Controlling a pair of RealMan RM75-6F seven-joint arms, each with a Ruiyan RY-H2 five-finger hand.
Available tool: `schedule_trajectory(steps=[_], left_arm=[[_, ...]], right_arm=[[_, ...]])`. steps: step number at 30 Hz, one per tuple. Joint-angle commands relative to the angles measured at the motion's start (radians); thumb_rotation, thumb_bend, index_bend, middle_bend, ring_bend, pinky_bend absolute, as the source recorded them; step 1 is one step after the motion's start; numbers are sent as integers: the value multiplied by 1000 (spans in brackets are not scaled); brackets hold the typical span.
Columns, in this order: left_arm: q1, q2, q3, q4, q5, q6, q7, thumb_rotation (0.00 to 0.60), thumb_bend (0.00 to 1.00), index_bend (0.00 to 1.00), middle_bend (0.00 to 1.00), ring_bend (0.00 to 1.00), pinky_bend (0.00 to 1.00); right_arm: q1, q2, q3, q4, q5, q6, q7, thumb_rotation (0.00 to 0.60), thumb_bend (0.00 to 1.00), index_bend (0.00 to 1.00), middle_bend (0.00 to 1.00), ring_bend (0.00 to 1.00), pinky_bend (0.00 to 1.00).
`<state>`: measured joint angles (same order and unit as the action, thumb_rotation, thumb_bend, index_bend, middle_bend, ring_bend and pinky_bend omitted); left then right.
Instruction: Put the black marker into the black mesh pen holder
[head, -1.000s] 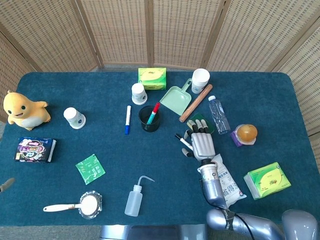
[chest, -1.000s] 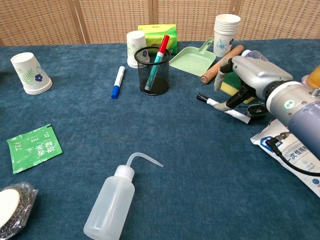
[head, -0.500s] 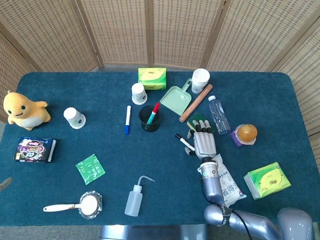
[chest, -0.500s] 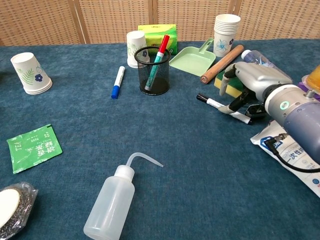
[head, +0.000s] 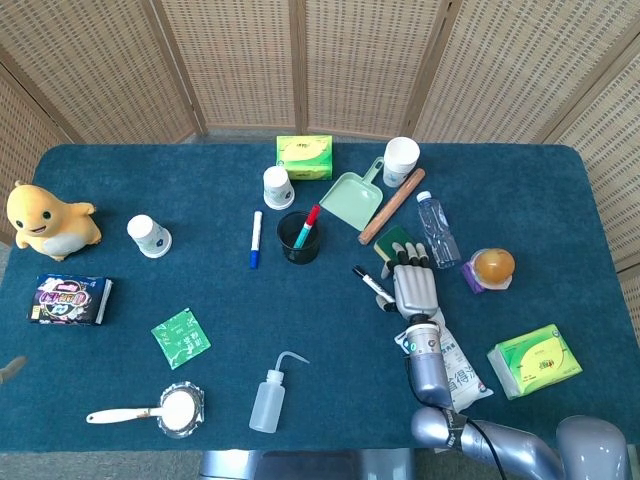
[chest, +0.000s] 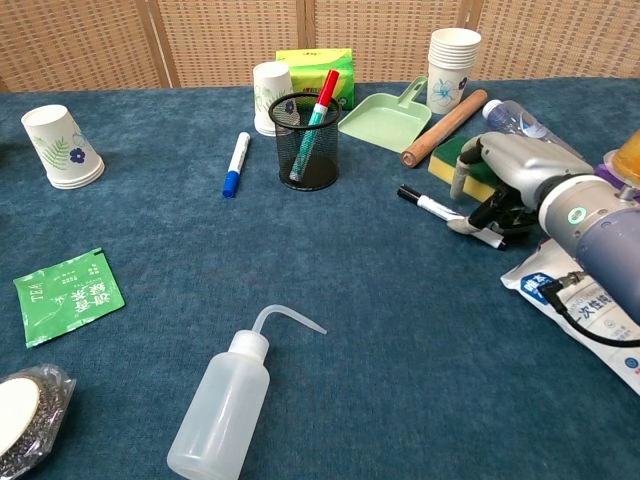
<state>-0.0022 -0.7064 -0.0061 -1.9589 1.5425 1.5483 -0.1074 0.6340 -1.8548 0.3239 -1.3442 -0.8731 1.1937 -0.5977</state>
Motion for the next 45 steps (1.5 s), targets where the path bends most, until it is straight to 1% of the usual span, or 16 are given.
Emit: schedule_trajectory(steps=[1,6,11,17,20,26,33,38,41,45], left_arm=[[1,0,-1,1,-1,2,-2,600,46,49,0,0,0],[0,2,-1,3,-4,0,-7,600,46,50,0,0,0],[-1,1,-1,2,-2,-2,-4,600,46,50,0,0,0],[-1,1,0,-1,-2,-2,-1,600,46,51,0,0,0],[0,2,1,-1,-1,-1,-1,600,46,51,0,0,0],[-1,3,1,-1,-3,-3,-5,600,46,53,0,0,0],[-2,5,1,-2,-4,-6,-6,600,46,54,0,0,0],[0,6,2,-4,-2,-3,-8,600,46,53,0,0,0],[1,6,3,-3,0,-2,-10,600,46,53,0,0,0],[1,7,2,-1,-2,0,-16,600,46,53,0,0,0]], right_arm=[[2,-3,1,12,8,-4,0,600,280,451,0,0,0],[1,-1,1,25,18,-10,7,600,284,465,0,0,0],[0,2,-2,27,18,-14,12,600,335,501,0,0,0],[0,3,-12,26,8,-8,11,600,418,573,0,0,0],[-3,6,-19,22,-1,-3,11,600,442,587,0,0,0],[-16,24,-41,-15,-50,28,22,600,447,592,0,0,0],[-31,67,-57,-118,-163,100,45,600,448,604,0,0,0],[-21,104,-40,-203,-234,133,43,600,449,609,0,0,0],[3,121,-25,-224,-251,133,-12,600,448,610,0,0,0],[62,137,24,-247,-238,118,-132,600,447,611,0,0,0]])
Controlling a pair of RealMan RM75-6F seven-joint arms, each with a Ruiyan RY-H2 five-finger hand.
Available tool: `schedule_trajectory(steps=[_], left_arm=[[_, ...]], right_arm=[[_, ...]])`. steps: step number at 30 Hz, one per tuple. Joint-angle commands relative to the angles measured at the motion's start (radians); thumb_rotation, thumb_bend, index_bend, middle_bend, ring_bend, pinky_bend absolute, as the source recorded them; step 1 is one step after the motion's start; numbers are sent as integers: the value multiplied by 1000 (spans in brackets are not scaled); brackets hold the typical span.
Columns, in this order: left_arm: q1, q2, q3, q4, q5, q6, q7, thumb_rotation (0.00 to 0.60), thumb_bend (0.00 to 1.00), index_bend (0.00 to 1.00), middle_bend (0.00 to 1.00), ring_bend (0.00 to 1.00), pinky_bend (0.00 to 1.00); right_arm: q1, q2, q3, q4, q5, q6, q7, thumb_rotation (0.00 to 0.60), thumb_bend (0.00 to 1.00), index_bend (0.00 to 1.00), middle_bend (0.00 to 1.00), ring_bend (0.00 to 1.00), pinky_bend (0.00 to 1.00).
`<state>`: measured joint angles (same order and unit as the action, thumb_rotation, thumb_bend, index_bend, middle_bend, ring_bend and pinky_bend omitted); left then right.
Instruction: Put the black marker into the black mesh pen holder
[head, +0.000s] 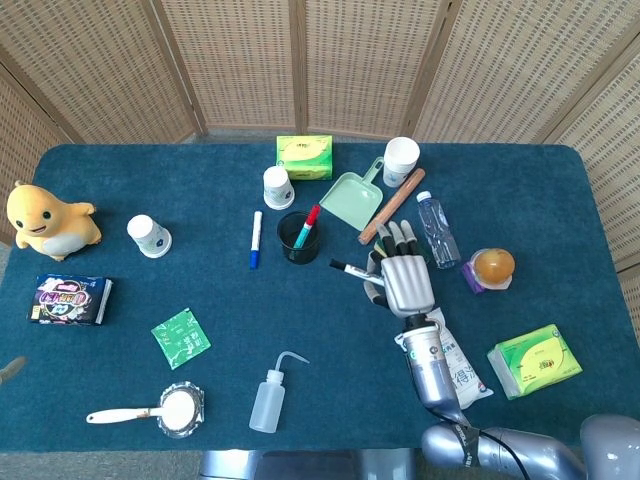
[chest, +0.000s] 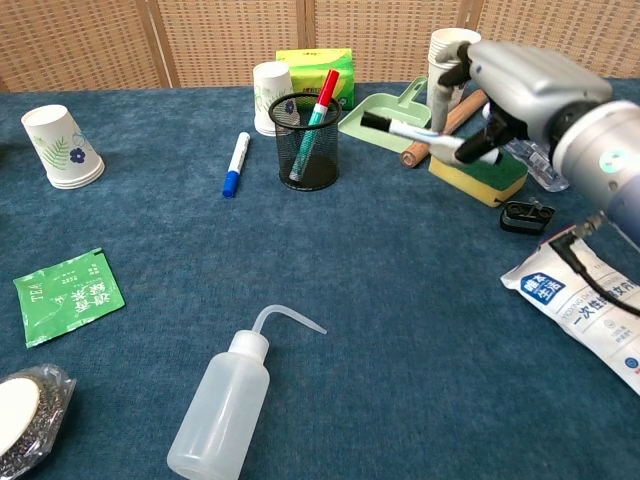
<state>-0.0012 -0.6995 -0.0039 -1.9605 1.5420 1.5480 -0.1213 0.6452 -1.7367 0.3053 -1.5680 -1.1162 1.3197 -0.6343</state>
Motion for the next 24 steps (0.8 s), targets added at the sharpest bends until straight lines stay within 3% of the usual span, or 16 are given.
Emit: schedule_trajectory(steps=[1,5,10,24], left_arm=[[0,1,-1,1,-1,1,-4,600,46,53,0,0,0],[1,5,0,3,1,2,-19,600,46,53,0,0,0],[4,10,-2,9,-1,9,-39,600,47,53,0,0,0],[4,24,-3,23,4,12,-96,600,46,53,0,0,0]], right_arm=[[74,21,59,-23,12,-13,-142,600,447,611,0,0,0],[172,25,105,-2,84,-49,-373,600,449,611,0,0,0],[249,24,101,29,130,-41,-577,600,449,611,0,0,0],[397,-14,41,44,147,-17,-893,600,449,606,0,0,33]])
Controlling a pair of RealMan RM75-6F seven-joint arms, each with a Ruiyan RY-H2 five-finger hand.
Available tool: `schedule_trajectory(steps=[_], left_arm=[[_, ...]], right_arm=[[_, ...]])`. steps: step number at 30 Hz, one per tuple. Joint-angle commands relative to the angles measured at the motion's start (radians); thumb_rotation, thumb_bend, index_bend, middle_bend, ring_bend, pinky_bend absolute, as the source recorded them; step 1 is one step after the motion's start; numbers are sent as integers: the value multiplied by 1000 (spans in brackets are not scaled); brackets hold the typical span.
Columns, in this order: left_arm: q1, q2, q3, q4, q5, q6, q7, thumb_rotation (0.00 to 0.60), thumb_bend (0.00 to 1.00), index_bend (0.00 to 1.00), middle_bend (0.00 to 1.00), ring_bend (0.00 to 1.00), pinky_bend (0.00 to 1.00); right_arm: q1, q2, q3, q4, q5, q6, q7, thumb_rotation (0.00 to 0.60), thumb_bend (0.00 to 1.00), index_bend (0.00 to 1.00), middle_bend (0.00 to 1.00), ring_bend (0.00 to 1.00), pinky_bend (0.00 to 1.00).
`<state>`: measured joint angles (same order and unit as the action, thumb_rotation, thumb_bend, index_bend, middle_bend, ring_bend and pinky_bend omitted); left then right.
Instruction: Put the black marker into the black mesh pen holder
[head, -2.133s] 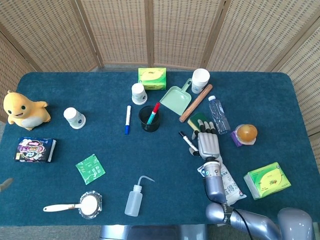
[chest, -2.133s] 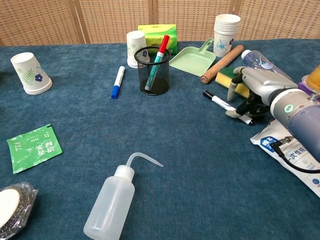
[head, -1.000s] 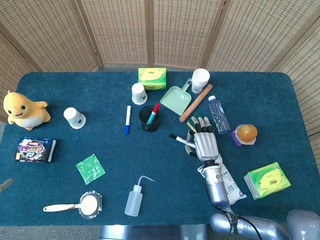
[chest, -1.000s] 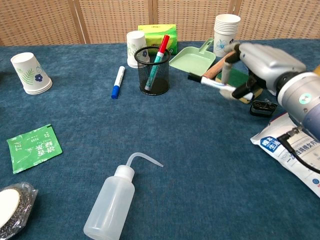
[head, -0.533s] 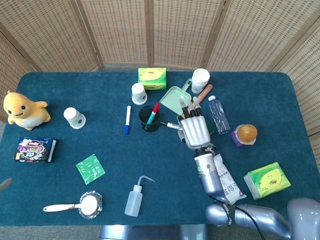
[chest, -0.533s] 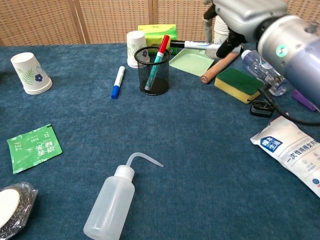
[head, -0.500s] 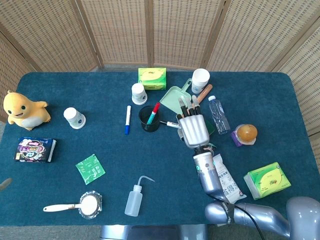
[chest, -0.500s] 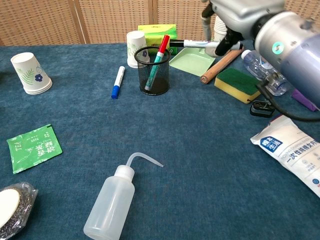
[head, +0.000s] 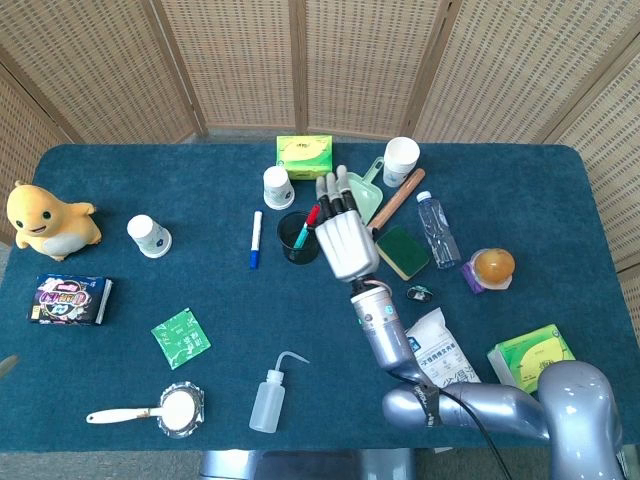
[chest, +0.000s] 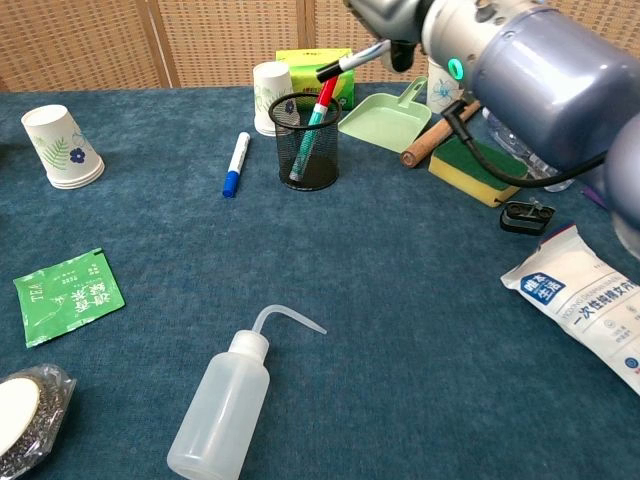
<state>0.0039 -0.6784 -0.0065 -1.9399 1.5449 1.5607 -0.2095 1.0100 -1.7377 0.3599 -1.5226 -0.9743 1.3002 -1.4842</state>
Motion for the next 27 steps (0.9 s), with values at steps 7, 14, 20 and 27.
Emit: schedule_trajectory(steps=[7,14,20,27], left_arm=[[2,13,0,24,3,4,-58,600,46,53,0,0,0],[3,17,0,35,3,5,-80,600,46,55,0,0,0],[1,20,0,40,-1,-1,-88,600,46,55,0,0,0],[4,22,2,40,3,5,-91,600,47,55,0,0,0]], right_arm=[[101,-53,-42,66,30,-15,-154,600,449,612,1,0,68],[161,-80,-74,150,36,-46,-241,600,449,618,11,0,108],[197,-87,-115,187,45,-82,-311,600,448,626,15,0,160],[220,-97,-136,195,60,-84,-361,600,439,591,14,0,200]])
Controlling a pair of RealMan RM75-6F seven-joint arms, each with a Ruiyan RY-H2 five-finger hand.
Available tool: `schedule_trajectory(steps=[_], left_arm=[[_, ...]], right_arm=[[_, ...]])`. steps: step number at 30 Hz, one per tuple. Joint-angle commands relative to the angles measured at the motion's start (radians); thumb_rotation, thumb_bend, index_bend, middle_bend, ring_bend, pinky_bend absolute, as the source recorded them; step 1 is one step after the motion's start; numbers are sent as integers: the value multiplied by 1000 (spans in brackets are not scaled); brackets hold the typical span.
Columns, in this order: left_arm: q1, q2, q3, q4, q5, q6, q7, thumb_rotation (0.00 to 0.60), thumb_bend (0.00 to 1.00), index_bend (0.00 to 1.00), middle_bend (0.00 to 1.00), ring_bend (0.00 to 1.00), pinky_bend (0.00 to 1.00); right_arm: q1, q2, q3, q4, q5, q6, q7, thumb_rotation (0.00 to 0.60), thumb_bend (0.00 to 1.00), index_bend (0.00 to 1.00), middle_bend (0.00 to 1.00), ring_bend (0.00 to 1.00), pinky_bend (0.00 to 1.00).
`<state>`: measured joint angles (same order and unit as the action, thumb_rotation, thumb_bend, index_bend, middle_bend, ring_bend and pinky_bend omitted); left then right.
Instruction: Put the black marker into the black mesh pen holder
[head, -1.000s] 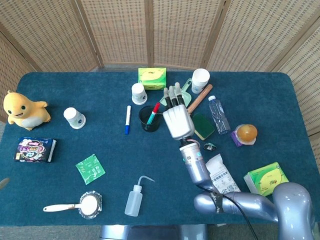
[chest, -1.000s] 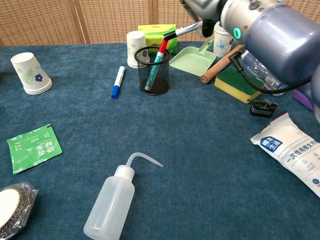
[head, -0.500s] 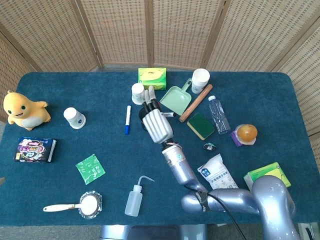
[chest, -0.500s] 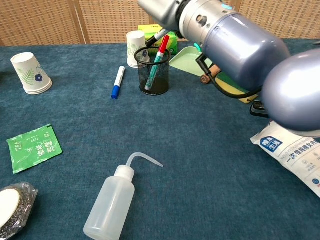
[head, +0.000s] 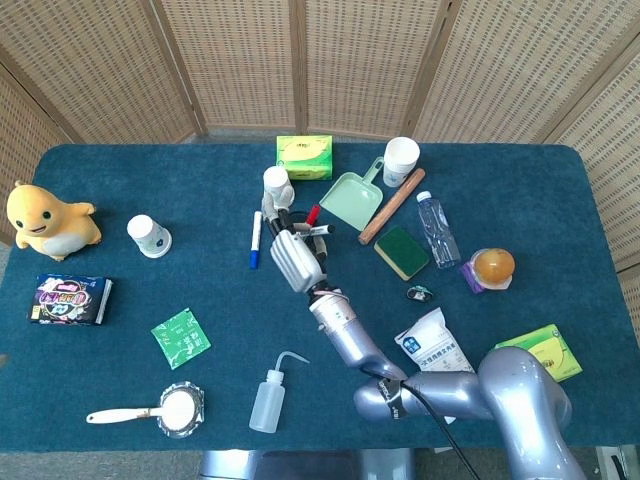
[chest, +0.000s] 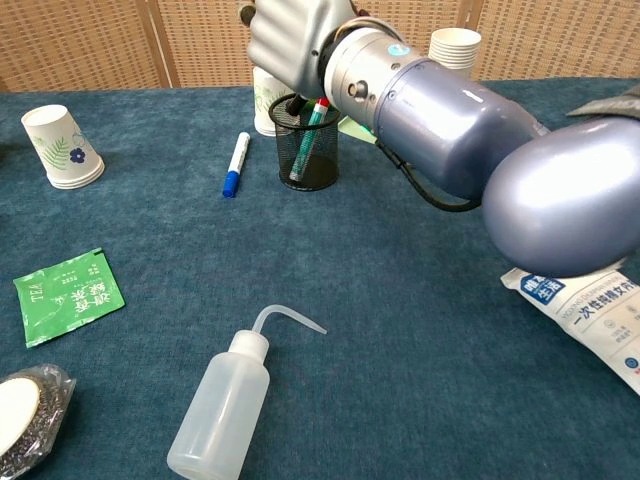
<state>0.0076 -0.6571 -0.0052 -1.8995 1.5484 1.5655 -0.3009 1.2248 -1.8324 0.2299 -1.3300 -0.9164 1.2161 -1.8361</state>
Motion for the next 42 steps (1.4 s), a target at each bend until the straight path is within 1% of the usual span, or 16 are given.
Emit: schedule_trajectory(steps=[1,2,5,8,13,18,21,25,26,28,31,33,36,38,40,42], left_arm=[[1,1,0,0,-1,1,0,600,48,55,0,0,0],[1,1,0,1,-1,1,-1,600,47,55,0,0,0],[2,1,0,2,-3,2,-3,600,46,56,0,0,0],[3,2,0,3,-3,3,-4,600,46,55,0,0,0],[3,2,1,3,-2,3,-2,600,46,55,0,0,0],[2,2,0,3,-5,1,-3,600,46,56,0,0,0],[3,3,1,3,-6,0,-7,600,46,56,0,0,0],[5,5,1,3,-9,2,-10,600,48,56,0,0,0],[7,4,1,2,-11,6,-10,600,48,56,0,0,0],[12,2,-2,-3,-18,15,3,600,46,56,0,0,0],[15,-3,0,-15,-16,20,27,600,47,55,0,0,0],[15,-6,1,-19,-15,19,42,600,46,56,0,0,0],[14,-11,5,-30,-4,14,70,600,45,56,0,0,0],[12,-16,7,-38,1,8,92,600,46,56,0,0,0],[9,-20,9,-48,2,1,113,600,46,56,0,0,0],[8,-23,9,-55,1,-2,129,600,45,56,0,0,0]], right_arm=[[10,-4,-14,3,4,6,-34,600,431,540,9,0,200],[13,-5,-16,0,8,9,-45,600,421,477,4,0,200],[18,-6,-17,-10,21,13,-62,600,405,339,0,0,200],[22,-8,-21,-10,29,18,-70,600,404,247,0,0,201],[29,-8,-35,-10,25,19,-72,600,417,191,0,0,203],[24,28,-16,-59,-22,55,-8,600,418,164,0,0,205],[-1,68,2,-117,-85,101,101,600,412,160,0,0,207],[-59,152,-4,-197,-190,156,275,600,377,160,0,0,208],[-86,177,-2,-227,-216,181,343,600,364,160,0,0,208],[-129,220,-7,-268,-260,219,438,600,346,160,6,0,207],[-212,297,-32,-327,-343,280,621,600,319,172,14,0,206],[-259,339,-47,-363,-367,302,712,600,259,177,13,0,203],[-346,418,-75,-446,-373,311,902,600,155,170,9,0,197],[-410,478,-101,-502,-358,309,1042,600,63,162,4,0,193],[-468,544,-130,-526,-369,308,1156,600,10,159,1,0,190],[-514,585,-152,-521,-385,323,1220,600,0,158,0,0,184]])
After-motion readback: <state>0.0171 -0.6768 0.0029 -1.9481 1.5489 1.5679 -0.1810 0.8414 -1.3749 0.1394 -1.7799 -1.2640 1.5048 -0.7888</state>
